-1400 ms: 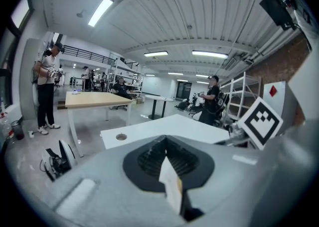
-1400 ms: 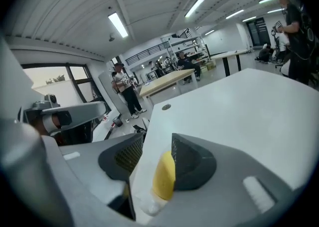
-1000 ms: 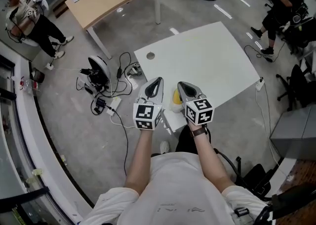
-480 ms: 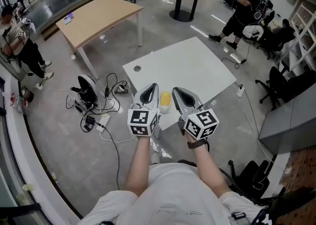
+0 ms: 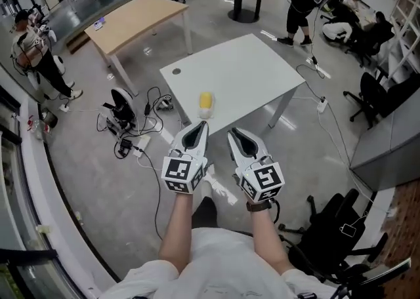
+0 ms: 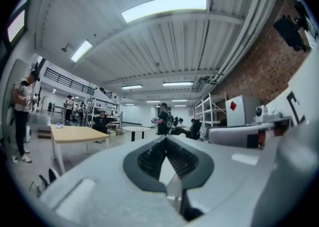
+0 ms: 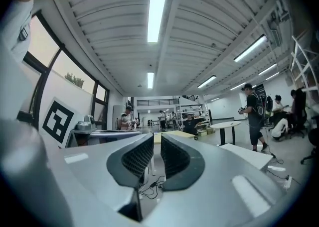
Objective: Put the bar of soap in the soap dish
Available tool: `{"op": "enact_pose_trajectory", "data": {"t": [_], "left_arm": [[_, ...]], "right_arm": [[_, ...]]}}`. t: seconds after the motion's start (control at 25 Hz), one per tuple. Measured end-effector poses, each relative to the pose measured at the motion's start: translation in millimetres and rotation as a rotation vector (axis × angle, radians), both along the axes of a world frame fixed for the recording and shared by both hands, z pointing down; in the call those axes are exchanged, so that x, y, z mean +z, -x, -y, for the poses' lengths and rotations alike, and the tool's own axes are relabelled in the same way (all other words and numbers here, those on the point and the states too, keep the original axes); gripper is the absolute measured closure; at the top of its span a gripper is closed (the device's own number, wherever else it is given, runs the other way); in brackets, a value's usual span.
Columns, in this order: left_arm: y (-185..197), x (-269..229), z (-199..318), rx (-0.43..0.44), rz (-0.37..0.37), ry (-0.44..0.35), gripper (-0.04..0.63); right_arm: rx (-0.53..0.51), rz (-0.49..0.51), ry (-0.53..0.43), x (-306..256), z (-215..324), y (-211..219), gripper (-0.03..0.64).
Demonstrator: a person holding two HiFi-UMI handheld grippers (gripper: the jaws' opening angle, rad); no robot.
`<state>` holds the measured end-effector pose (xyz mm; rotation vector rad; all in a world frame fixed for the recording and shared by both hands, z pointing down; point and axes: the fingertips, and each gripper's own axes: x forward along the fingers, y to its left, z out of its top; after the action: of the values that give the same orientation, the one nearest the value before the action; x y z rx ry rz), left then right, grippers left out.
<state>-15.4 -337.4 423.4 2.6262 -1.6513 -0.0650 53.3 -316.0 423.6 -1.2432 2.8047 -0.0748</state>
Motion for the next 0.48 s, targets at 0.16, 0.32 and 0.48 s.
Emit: {"op": "enact_pose_trajectory", "data": {"t": [0.16, 0.32, 0.48], "left_arm": [[-28, 9, -48, -0.015, 0.003, 0.048, 0.595], [-32, -10, -77, -0.002, 0.011, 0.031, 0.595], [-27, -45, -81, -0.021, 0.096, -0.072, 0.594]], "right_arm": [[-0.001, 0.036, 0.033, 13, -42, -32, 0.609], [0.064, 0.001, 0.035, 3, -64, -50, 0.609], [0.111, 0.007, -0.004, -30, -67, -60, 0.609]]}}
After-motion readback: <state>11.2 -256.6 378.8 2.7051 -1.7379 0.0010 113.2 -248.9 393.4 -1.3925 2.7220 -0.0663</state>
